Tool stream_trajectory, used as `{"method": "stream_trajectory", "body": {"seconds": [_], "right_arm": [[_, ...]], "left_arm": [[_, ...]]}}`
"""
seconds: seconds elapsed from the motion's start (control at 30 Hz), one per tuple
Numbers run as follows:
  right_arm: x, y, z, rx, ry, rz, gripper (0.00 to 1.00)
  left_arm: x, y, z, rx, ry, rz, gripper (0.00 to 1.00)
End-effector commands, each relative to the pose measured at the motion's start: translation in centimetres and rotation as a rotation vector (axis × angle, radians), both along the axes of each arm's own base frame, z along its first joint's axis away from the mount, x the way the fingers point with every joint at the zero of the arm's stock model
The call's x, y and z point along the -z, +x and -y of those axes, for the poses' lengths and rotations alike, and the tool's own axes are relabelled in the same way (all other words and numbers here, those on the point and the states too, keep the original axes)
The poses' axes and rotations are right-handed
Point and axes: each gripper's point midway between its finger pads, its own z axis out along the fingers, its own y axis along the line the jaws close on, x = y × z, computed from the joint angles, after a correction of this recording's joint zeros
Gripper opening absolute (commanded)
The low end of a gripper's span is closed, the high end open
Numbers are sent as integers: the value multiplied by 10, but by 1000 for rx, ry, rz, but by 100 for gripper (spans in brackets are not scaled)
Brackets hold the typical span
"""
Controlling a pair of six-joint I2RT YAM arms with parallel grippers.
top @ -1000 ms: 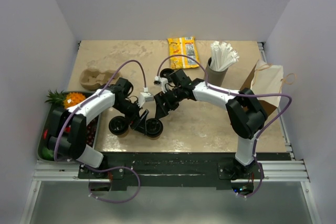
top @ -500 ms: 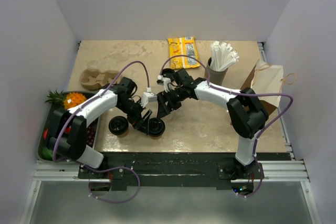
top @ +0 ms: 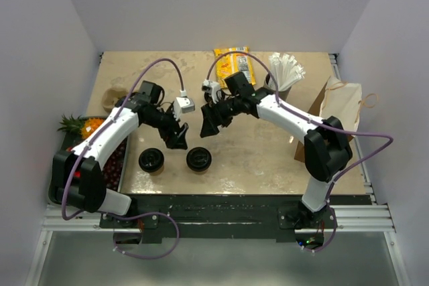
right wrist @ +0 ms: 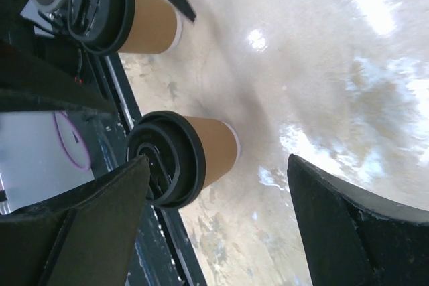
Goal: Pack the takeout coffee
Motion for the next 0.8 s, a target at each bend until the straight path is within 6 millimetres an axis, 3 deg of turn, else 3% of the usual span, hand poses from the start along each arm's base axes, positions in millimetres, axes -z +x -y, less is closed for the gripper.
{"method": "stream_trajectory", "body": {"seconds": [0.0, 0.07, 0.17, 0.23, 0.3, 0.33, 0.37, 0.43, 0.5, 0.53, 0.63, 0.77], "right_arm": [[-110, 48, 22, 75, 89, 305, 86], [-153, 83, 52, 190, 6, 508, 84], [-189, 103, 110, 341, -148, 643, 83], [-198, 103, 153, 422, -212, 642, 82], [-199, 97, 182, 479, -238, 610, 81], [-206, 95, 206, 549, -231, 598, 80], [-198, 91, 215, 570, -233, 568, 80], [-195, 86, 225, 601, -211, 543, 80], [-192, 77, 224, 602, -187, 543, 80], [-193, 75, 223, 604, -170, 541, 80], [-192, 72, 219, 593, -148, 543, 80], [-200, 76, 218, 584, -139, 560, 80]], "left_arm": [[-55, 55, -14, -129, -6, 211, 91], [-71, 82, -25, -232, 35, 281, 91], [-88, 108, -35, -347, 70, 335, 90], [-93, 129, -49, -442, 127, 388, 89], [-92, 144, -64, -527, 185, 412, 89], [-92, 159, -86, -616, 248, 436, 89], [-92, 166, -96, -658, 258, 428, 88], [-92, 183, -125, -748, 294, 396, 88], [-88, 192, -142, -792, 335, 364, 88], [-82, 199, -159, -833, 398, 334, 87], [-71, 208, -193, -903, 502, 277, 84], [-69, 216, -226, -974, 510, 231, 79]]}}
